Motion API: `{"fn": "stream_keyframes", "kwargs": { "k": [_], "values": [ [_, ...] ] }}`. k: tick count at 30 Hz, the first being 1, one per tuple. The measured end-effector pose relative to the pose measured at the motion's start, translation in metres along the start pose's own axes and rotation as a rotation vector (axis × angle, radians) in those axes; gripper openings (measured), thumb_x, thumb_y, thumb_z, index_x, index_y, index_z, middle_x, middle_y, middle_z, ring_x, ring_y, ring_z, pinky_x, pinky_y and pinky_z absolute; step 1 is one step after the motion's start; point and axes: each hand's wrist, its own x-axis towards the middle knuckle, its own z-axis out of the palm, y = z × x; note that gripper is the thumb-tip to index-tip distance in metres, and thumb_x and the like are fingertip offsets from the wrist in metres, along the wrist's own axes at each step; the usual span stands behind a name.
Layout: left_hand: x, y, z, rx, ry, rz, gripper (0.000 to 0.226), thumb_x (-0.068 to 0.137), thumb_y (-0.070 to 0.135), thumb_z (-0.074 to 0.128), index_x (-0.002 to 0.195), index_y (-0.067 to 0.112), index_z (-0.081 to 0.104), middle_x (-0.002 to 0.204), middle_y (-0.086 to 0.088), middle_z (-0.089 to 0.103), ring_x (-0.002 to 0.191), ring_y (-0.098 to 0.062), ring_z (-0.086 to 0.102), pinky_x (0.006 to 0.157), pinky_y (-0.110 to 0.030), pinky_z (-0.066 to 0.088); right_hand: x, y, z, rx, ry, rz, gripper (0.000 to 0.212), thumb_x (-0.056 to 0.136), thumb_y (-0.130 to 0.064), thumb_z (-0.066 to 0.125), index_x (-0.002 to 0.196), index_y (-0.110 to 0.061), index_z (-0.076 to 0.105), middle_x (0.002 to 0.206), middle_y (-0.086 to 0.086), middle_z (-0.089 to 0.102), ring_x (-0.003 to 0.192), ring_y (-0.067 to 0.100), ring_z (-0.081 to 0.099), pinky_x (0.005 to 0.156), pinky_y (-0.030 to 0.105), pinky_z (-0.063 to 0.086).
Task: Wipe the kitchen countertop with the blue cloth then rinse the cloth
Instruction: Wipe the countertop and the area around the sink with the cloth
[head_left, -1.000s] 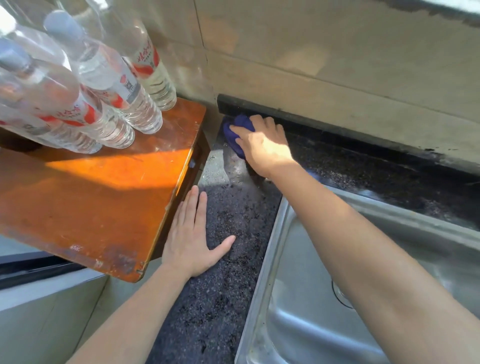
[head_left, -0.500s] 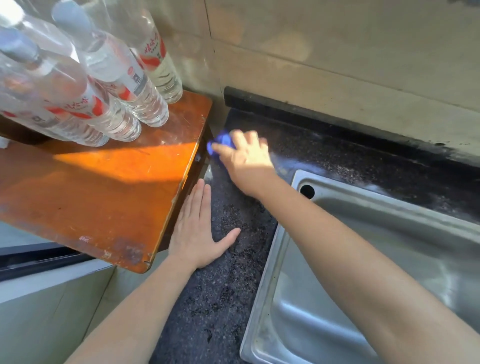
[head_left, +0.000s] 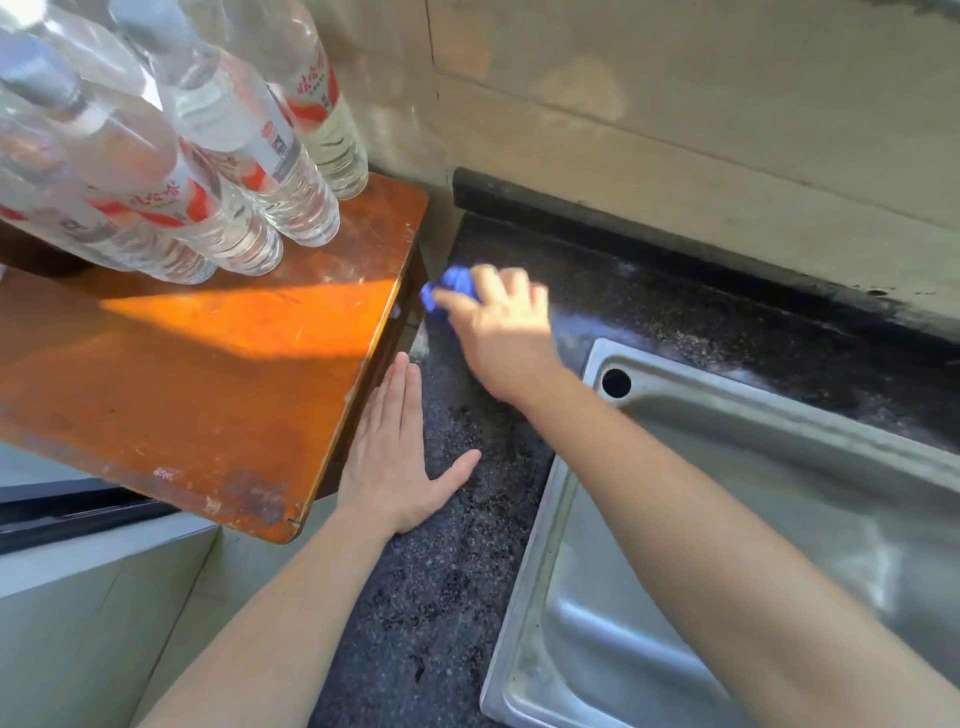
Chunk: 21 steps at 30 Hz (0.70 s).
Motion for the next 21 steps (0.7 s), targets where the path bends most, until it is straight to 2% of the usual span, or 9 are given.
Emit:
{"fn": "stream_keyframes", "kwargs": {
  "k": [2, 5, 9, 11, 12, 15, 17, 19, 21],
  "values": [
    [0.000, -0.001, 0.001, -0.015, 0.013, -0.004, 0.112, 0.082, 0.085, 0.018, 0.155, 0.012, -0.024, 0.162, -0.002, -0.032, 0.152, -0.014, -0.021, 0.126, -0.036, 0.001, -0.022, 0.004, -0.006, 0.073, -0.050, -0.133, 0.032, 0.093, -0.033, 0.060, 0.124, -0.037, 0.067, 0.121, 0.009, 0.062, 0.102, 0.036, 0.055, 0.082, 0.044, 0.043],
    [0.000, 0.000, 0.001, -0.052, 0.012, 0.003, 0.112, 0.082, 0.085, 0.021, 0.157, 0.012, -0.019, 0.164, -0.002, -0.028, 0.153, -0.013, -0.018, 0.126, -0.036, 0.002, -0.047, 0.054, -0.019, 0.149, -0.048, -0.151, 0.030, 0.096, -0.034, 0.055, 0.123, -0.035, 0.068, 0.123, 0.015, 0.061, 0.100, 0.040, 0.056, 0.084, 0.045, 0.047],
    [0.002, -0.001, 0.001, -0.046, 0.003, 0.010, 0.112, 0.081, 0.086, 0.018, 0.155, 0.013, -0.023, 0.163, 0.000, -0.032, 0.152, -0.013, -0.020, 0.125, -0.034, -0.001, -0.030, 0.088, -0.018, 0.081, -0.012, 0.158, 0.035, 0.101, -0.033, 0.050, 0.134, -0.037, 0.060, 0.139, 0.015, 0.052, 0.117, 0.042, 0.047, 0.095, 0.043, 0.035],
    [0.002, -0.001, 0.000, -0.048, 0.004, 0.011, 0.112, 0.080, 0.087, 0.017, 0.154, 0.014, -0.025, 0.162, 0.000, -0.033, 0.152, -0.013, -0.021, 0.124, -0.033, -0.002, -0.012, 0.068, -0.011, 0.050, 0.011, 0.310, 0.038, 0.099, -0.028, 0.050, 0.135, -0.033, 0.060, 0.137, 0.016, 0.052, 0.115, 0.043, 0.047, 0.094, 0.043, 0.034],
    [0.002, -0.001, 0.000, -0.052, 0.005, 0.011, 0.112, 0.080, 0.087, 0.016, 0.154, 0.014, -0.026, 0.161, 0.000, -0.034, 0.152, -0.013, -0.021, 0.124, -0.033, -0.002, -0.011, 0.057, -0.010, 0.029, 0.046, 0.325, 0.038, 0.096, -0.025, 0.052, 0.132, -0.030, 0.062, 0.133, 0.016, 0.055, 0.111, 0.043, 0.050, 0.092, 0.044, 0.036],
    [0.001, -0.002, 0.001, -0.055, 0.008, 0.026, 0.112, 0.081, 0.087, 0.016, 0.154, 0.014, -0.027, 0.161, -0.001, -0.034, 0.152, -0.013, -0.022, 0.124, -0.033, -0.002, -0.053, 0.039, -0.014, 0.014, 0.031, 0.148, 0.037, 0.095, -0.025, 0.052, 0.131, -0.026, 0.063, 0.126, 0.016, 0.059, 0.104, 0.040, 0.054, 0.089, 0.045, 0.042],
    [0.001, -0.004, 0.002, -0.053, 0.016, 0.036, 0.111, 0.082, 0.086, 0.016, 0.155, 0.012, -0.024, 0.163, -0.003, -0.031, 0.152, -0.014, -0.021, 0.125, -0.035, -0.001, -0.100, 0.036, -0.022, 0.034, -0.040, 0.002, 0.039, 0.097, -0.026, 0.052, 0.135, -0.026, 0.060, 0.135, 0.016, 0.056, 0.117, 0.040, 0.051, 0.102, 0.049, 0.038],
    [0.001, -0.003, 0.003, -0.039, 0.021, 0.043, 0.111, 0.083, 0.086, 0.015, 0.156, 0.010, -0.020, 0.164, -0.006, -0.028, 0.152, -0.016, -0.020, 0.126, -0.037, 0.000, -0.131, 0.037, -0.029, 0.012, -0.124, -0.082, 0.042, 0.099, -0.030, 0.049, 0.141, -0.029, 0.055, 0.147, 0.014, 0.049, 0.135, 0.038, 0.043, 0.116, 0.052, 0.028],
    [0.001, -0.003, 0.003, -0.030, 0.039, 0.047, 0.110, 0.084, 0.085, 0.014, 0.156, 0.008, -0.018, 0.165, -0.008, -0.025, 0.153, -0.017, -0.019, 0.126, -0.040, 0.000, -0.127, 0.048, -0.032, 0.013, -0.193, -0.143, 0.043, 0.101, -0.036, 0.043, 0.144, -0.033, 0.051, 0.153, 0.012, 0.043, 0.142, 0.037, 0.037, 0.120, 0.051, 0.022]
  ]
}}
